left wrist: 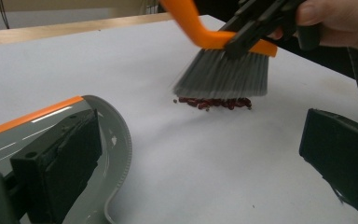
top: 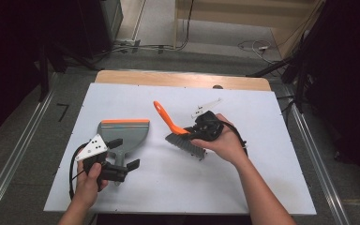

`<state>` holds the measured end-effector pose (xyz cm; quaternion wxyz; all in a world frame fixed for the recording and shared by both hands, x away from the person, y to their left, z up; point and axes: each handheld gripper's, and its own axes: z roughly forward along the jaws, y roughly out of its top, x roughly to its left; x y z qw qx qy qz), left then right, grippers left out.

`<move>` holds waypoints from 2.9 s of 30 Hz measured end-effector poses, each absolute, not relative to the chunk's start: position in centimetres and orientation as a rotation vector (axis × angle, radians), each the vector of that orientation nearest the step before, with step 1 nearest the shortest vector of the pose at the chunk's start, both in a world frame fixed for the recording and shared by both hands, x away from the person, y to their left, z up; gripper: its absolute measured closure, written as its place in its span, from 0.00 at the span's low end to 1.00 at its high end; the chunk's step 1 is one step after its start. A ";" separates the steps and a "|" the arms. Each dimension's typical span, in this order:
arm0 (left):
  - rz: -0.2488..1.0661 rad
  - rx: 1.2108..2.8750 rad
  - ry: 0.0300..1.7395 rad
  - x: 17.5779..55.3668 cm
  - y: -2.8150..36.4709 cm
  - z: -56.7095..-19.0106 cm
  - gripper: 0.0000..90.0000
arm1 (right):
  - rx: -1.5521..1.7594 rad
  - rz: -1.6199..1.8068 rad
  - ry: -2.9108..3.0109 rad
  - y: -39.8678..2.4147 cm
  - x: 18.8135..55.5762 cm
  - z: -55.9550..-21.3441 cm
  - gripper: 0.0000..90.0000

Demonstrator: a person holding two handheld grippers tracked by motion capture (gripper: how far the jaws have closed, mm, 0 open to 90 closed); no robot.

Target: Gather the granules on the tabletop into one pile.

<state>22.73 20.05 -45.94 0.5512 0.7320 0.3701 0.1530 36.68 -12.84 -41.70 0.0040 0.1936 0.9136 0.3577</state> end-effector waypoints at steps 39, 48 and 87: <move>0.361 1.724 0.885 22.9 20.3 -46.0 0.00 | 0.060 1.023 2.929 -13.6 38.8 -44.6 0.76; 0.363 1.721 0.888 22.9 20.4 -46.0 0.00 | 0.074 1.034 2.930 -13.6 38.6 -44.4 0.77; 0.366 1.720 0.886 22.8 20.4 -45.9 0.00 | 0.499 1.268 2.767 -15.8 36.4 -41.2 0.77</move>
